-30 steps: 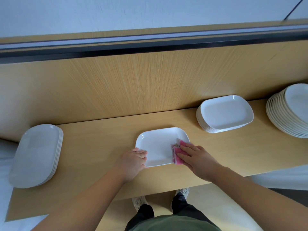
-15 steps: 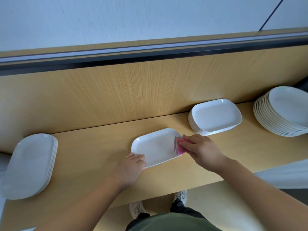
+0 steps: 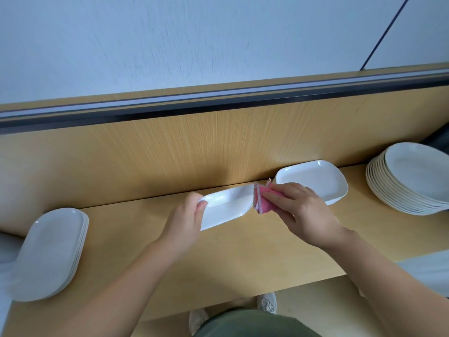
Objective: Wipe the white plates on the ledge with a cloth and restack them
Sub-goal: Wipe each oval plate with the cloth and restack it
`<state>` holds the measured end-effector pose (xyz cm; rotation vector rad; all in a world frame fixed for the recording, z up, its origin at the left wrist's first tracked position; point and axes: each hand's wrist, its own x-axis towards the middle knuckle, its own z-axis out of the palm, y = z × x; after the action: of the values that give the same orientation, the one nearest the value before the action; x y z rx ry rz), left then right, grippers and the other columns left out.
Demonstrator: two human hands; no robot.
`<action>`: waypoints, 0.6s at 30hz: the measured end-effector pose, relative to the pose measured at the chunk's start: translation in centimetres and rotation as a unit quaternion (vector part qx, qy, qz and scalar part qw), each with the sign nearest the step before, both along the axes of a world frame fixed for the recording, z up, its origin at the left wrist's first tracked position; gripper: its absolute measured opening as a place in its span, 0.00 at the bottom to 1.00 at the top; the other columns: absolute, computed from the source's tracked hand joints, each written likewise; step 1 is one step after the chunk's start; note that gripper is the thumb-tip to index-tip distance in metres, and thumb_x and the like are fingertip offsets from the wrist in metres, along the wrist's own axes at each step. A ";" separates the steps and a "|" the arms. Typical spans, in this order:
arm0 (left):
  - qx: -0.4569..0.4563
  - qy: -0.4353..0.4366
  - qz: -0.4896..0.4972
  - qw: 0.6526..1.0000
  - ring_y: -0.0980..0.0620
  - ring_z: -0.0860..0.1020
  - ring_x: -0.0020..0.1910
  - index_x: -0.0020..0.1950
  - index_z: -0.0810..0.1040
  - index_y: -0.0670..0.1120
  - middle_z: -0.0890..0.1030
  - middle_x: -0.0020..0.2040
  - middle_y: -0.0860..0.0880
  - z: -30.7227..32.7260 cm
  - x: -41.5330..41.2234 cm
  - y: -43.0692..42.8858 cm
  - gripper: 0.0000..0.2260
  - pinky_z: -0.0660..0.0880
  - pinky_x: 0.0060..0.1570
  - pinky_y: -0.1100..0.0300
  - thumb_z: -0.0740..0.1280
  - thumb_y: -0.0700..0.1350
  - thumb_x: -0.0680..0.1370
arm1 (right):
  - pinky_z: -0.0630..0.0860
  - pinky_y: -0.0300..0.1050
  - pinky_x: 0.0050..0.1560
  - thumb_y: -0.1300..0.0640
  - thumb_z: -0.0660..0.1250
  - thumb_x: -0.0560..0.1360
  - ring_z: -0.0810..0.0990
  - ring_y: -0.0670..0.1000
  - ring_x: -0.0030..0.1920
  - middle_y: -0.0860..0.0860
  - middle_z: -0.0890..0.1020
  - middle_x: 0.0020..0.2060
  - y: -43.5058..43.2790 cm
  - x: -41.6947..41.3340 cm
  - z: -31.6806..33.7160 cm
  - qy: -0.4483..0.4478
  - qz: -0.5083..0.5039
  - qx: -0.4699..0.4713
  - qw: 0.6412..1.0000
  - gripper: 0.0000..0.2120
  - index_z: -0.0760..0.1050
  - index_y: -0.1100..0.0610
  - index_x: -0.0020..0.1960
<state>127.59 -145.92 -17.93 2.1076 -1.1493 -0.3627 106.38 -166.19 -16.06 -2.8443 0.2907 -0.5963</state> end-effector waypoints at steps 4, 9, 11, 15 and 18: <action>-0.014 0.032 0.014 0.999 0.50 0.71 0.35 0.46 0.69 0.49 0.73 0.34 0.50 0.3 -0.4 0.2 0.10 0.65 0.35 0.54 0.54 0.53 0.79 | 0.77 0.54 0.45 0.53 0.61 0.79 0.80 0.58 0.53 0.53 0.80 0.61 0.0 0.2 0.2 -0.006 0.010 0.000 1.000 0.16 0.77 0.55 0.65; 0.019 0.074 0.047 0.996 0.52 0.71 0.37 0.46 0.70 0.48 0.73 0.35 0.54 -1.1 -0.8 0.1 0.06 0.66 0.37 0.56 0.57 0.45 0.82 | 0.77 0.54 0.45 0.53 0.61 0.79 0.80 0.58 0.54 0.53 0.80 0.60 0.1 0.7 -0.1 0.000 0.018 0.002 1.000 0.17 0.77 0.54 0.65; 0.039 0.096 0.061 0.993 0.49 0.72 0.38 0.47 0.71 0.47 0.74 0.37 0.51 -1.4 -0.9 0.1 0.07 0.67 0.39 0.55 0.57 0.46 0.83 | 0.78 0.54 0.45 0.53 0.61 0.79 0.80 0.57 0.54 0.53 0.80 0.60 0.2 0.9 -0.2 0.001 0.023 0.002 1.000 0.16 0.78 0.54 0.65; 0.071 0.138 0.075 0.985 0.52 0.71 0.37 0.48 0.72 0.47 0.74 0.36 0.52 -1.8 -0.9 0.1 0.09 0.67 0.38 0.56 0.56 0.48 0.83 | 0.78 0.53 0.43 0.53 0.61 0.80 0.80 0.57 0.51 0.53 0.80 0.59 0.9 1.4 -0.4 0.006 0.042 -0.003 0.999 0.16 0.78 0.54 0.64; 0.085 0.153 0.081 0.981 0.53 0.70 0.37 0.48 0.72 0.47 0.74 0.37 0.52 -2.1 -0.8 0.1 0.09 0.67 0.38 0.57 0.56 0.48 0.83 | 0.78 0.51 0.43 0.53 0.61 0.80 0.80 0.56 0.52 0.52 0.81 0.58 1.3 1.9 -0.6 0.007 0.047 0.003 0.999 0.15 0.79 0.54 0.63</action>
<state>126.80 -145.81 -20.06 2.1797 -0.7865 -0.7018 108.29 -164.84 -16.65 -2.8399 0.1583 -0.5546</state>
